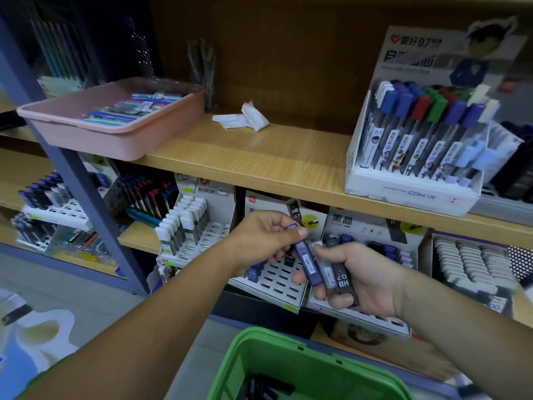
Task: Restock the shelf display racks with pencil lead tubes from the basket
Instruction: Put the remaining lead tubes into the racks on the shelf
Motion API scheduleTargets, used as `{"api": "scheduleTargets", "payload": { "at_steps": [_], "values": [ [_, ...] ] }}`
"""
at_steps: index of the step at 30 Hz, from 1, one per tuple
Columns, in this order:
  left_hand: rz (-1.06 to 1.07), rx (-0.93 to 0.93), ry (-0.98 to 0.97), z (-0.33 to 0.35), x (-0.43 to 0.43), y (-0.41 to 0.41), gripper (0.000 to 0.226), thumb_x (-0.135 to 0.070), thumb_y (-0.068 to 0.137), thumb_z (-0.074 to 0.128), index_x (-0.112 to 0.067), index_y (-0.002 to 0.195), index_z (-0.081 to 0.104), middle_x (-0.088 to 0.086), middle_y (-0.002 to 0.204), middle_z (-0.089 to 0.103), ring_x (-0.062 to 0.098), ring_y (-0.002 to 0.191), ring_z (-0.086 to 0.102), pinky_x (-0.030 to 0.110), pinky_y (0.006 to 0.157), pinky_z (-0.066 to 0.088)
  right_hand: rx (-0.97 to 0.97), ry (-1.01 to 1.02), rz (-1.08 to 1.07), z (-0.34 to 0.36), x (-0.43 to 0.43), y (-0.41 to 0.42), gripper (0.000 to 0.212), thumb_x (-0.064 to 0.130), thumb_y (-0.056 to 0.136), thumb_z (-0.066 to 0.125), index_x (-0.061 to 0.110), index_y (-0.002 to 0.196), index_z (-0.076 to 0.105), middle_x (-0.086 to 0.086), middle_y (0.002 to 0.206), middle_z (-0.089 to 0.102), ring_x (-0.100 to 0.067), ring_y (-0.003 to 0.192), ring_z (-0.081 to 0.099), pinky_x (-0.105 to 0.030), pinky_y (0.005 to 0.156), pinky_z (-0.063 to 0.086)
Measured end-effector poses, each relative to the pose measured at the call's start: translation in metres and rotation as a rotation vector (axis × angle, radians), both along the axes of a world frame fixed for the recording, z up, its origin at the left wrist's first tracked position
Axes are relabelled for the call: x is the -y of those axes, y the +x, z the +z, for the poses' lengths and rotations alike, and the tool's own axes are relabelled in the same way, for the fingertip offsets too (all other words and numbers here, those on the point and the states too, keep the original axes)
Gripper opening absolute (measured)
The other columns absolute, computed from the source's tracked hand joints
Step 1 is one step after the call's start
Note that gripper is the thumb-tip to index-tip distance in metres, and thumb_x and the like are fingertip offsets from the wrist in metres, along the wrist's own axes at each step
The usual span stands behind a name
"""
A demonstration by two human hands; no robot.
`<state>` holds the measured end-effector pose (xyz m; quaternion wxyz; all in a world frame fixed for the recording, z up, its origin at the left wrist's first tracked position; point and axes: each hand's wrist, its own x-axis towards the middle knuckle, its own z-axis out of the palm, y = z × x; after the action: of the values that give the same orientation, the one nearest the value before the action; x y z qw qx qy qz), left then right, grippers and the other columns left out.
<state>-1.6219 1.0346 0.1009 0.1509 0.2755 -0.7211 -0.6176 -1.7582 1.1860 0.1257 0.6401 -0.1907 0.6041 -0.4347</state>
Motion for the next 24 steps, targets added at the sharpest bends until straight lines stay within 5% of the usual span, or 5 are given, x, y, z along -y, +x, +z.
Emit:
{"api": "scheduleTargets", "payload": {
  "at_steps": [3, 8, 13, 18, 24],
  "values": [
    [-0.008, 0.012, 0.039, -0.002, -0.004, 0.008, 0.016, -0.026, 0.096, 0.074, -0.01, 0.093, 0.073, 0.005, 0.067, 0.062, 0.013, 0.054, 0.055, 0.025, 0.05, 0.044, -0.02, 0.013, 0.078, -0.001, -0.005, 0.0, 0.039, 0.039, 0.108, 0.043, 0.013, 0.133, 0.057, -0.02, 0.113, 0.073, -0.03, 0.072, 0.07, -0.022, 0.039, 0.033],
    [-0.096, 0.063, 0.012, 0.0, -0.02, 0.011, 0.027, -0.024, 0.098, 0.071, 0.002, 0.104, 0.068, 0.005, 0.07, 0.067, 0.014, 0.057, 0.059, 0.024, 0.049, 0.045, -0.108, 0.076, 0.191, -0.002, -0.01, 0.005, 0.044, 0.041, 0.109, 0.042, 0.002, 0.123, 0.055, -0.012, 0.088, 0.068, -0.039, 0.099, 0.075, -0.027, 0.045, 0.045],
    [-0.184, 0.127, 0.055, -0.003, -0.024, 0.012, 0.017, -0.021, 0.099, 0.069, -0.005, 0.101, 0.072, -0.003, 0.068, 0.07, 0.007, 0.058, 0.06, 0.023, 0.053, 0.042, -0.09, 0.027, 0.255, -0.005, -0.011, 0.007, 0.039, 0.026, 0.107, 0.051, -0.003, 0.133, 0.054, -0.007, 0.08, 0.061, -0.021, 0.063, 0.06, -0.02, 0.038, 0.032],
    [-0.185, 0.14, 0.013, -0.017, -0.016, 0.022, 0.012, -0.025, 0.096, 0.074, -0.013, 0.097, 0.076, -0.001, 0.084, 0.072, 0.011, 0.076, 0.062, 0.029, 0.064, 0.05, -0.008, 0.074, 0.322, -0.017, -0.01, 0.002, 0.027, 0.009, 0.101, 0.061, -0.002, 0.126, 0.062, -0.008, 0.086, 0.058, -0.015, 0.062, 0.049, -0.018, 0.04, 0.029],
    [0.09, 0.054, 0.071, -0.016, 0.0, 0.029, 0.013, -0.015, 0.106, 0.057, -0.004, 0.1, 0.061, 0.014, 0.082, 0.071, 0.016, 0.06, 0.066, 0.031, 0.059, 0.055, -0.095, 0.214, 0.29, -0.017, -0.004, 0.001, 0.015, 0.011, 0.102, 0.056, 0.006, 0.116, 0.061, -0.002, 0.072, 0.048, -0.011, 0.053, 0.03, -0.019, 0.038, 0.017]
  ]
}}
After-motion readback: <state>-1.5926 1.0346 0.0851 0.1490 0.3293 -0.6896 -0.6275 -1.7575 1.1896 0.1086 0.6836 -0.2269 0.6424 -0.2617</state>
